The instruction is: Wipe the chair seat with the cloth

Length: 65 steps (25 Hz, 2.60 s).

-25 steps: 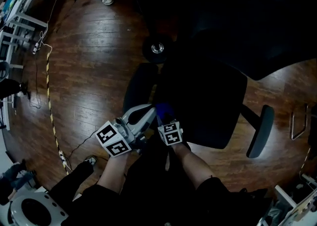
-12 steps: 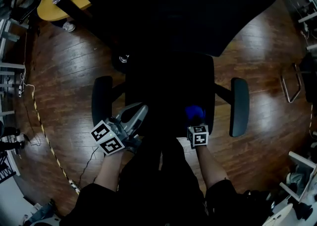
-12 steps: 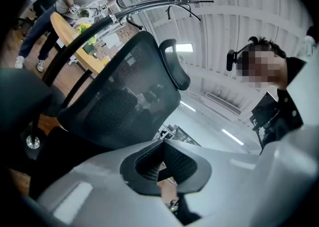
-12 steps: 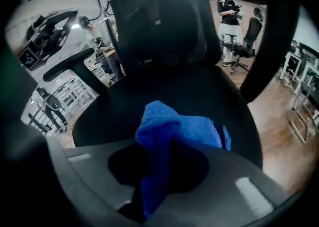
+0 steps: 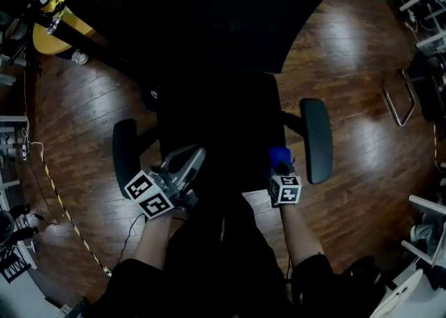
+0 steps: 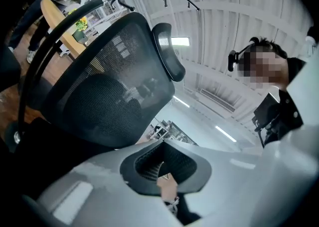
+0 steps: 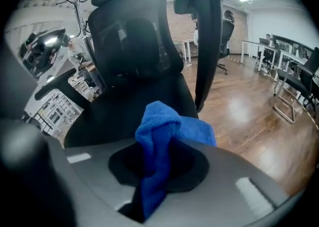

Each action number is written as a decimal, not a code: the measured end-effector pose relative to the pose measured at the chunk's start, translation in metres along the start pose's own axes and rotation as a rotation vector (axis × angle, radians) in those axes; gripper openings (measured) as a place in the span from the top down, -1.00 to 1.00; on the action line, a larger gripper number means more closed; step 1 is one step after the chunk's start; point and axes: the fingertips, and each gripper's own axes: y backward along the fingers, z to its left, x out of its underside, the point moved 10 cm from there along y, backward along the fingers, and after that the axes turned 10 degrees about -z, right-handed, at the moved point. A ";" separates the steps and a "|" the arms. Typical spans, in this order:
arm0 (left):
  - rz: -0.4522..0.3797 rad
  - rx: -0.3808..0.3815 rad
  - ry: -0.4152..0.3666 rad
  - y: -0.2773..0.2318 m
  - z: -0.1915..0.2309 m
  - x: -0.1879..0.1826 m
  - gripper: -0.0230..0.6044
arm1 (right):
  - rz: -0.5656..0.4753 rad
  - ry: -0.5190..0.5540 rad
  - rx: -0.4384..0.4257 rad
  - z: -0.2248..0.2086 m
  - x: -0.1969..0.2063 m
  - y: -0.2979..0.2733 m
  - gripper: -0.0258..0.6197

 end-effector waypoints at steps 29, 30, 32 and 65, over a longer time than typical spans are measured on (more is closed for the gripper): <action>-0.413 -0.228 0.137 0.093 0.034 -0.065 0.97 | 0.057 0.258 -0.528 0.303 -0.180 -0.289 0.72; -0.418 -0.236 0.139 0.094 0.035 -0.065 0.97 | 0.078 0.277 -0.524 0.308 -0.176 -0.294 0.72; -0.418 -0.243 0.141 0.094 0.037 -0.065 0.97 | 0.086 0.311 -0.519 0.312 -0.170 -0.299 0.72; -0.238 -0.230 0.121 0.028 0.067 -0.041 0.97 | -0.166 0.008 -0.092 -0.036 -0.203 -0.185 0.72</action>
